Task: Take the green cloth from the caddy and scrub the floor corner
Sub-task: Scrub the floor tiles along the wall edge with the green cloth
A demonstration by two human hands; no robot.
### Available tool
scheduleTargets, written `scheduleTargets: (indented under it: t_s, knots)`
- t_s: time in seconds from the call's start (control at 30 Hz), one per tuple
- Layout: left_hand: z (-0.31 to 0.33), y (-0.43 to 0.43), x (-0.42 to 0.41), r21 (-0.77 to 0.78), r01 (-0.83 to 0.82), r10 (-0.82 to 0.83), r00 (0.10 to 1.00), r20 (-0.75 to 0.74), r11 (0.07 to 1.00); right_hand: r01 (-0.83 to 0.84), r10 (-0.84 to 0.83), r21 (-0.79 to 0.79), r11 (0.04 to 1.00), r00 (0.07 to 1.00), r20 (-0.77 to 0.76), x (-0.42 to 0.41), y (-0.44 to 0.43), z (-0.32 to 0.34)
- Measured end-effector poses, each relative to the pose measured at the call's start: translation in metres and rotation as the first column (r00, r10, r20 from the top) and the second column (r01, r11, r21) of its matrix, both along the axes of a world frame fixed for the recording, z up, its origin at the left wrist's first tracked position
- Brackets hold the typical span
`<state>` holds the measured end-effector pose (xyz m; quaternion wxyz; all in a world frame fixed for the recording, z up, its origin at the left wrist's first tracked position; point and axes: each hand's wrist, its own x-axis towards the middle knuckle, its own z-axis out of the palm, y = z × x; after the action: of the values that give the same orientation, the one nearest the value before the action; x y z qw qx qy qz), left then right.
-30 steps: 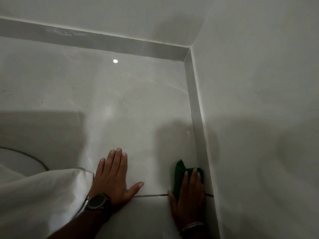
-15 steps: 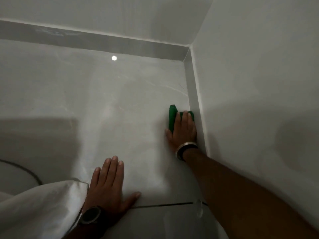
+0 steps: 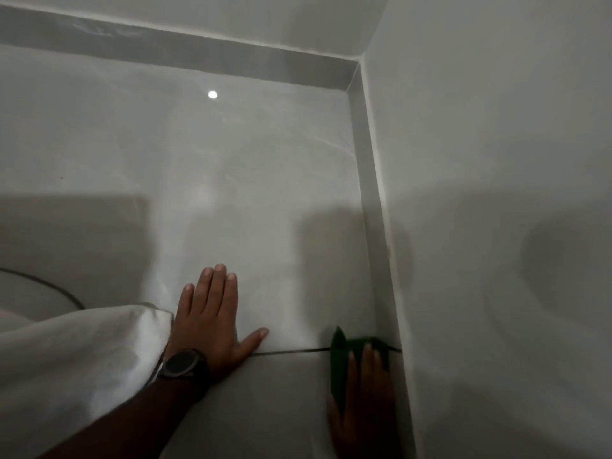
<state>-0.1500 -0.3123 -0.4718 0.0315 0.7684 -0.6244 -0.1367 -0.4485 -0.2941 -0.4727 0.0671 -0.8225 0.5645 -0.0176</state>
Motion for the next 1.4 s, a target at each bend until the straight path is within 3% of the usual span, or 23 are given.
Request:
scheduleTargets:
  t_s: [0.1, 0.37, 0.67, 0.83, 0.97, 1.07, 1.17, 1.4]
  knots:
    - [0.0, 0.001, 0.0, 0.008, 0.006, -0.006, 1.0, 0.006, 1.0, 0.019, -0.019, -0.029, 0.999, 1.0, -0.015, -0.016, 0.032, -0.006]
    - [0.0, 0.004, 0.0, -0.007, -0.006, 0.006, 1.0, -0.012, 1.0, 0.016, -0.026, 0.099, 0.995, 0.994, 0.105, -0.005, 0.018, 0.005]
    - [0.001, 0.002, 0.002, 0.011, -0.009, 0.009, 1.0, -0.012, 1.0, 0.004, -0.072, 0.189, 0.982, 0.931, 0.357, 0.065, -0.138, 0.016]
    - [-0.001, 0.003, 0.001, 0.001, -0.004, 0.004, 1.0, 0.004, 1.0, -0.021, -0.021, 0.195, 0.981, 0.978, 0.21, 0.114, -0.255, 0.025]
    - [0.0, 0.002, 0.001, 0.017, -0.002, 0.002, 1.0, 0.01, 1.0, -0.034, 0.024, 0.163, 0.986, 0.998, 0.059, 0.129, -0.284, 0.026]
    - [0.002, 0.002, 0.0, 0.02, -0.006, 0.006, 1.0, -0.004, 1.0, -0.054, 0.051, 0.124, 0.991, 0.998, 0.026, 0.124, -0.273, 0.022]
    - [0.003, 0.002, 0.001, 0.023, -0.01, 0.011, 1.0, -0.011, 1.0, 0.008, -0.017, 0.079, 0.997, 0.994, 0.107, 0.109, -0.229, 0.019]
    - [0.002, 0.001, 0.0, 0.019, -0.009, 0.01, 1.0, -0.018, 1.0, 0.085, -0.085, -0.003, 0.996, 0.995, 0.054, 0.024, -0.025, 0.008]
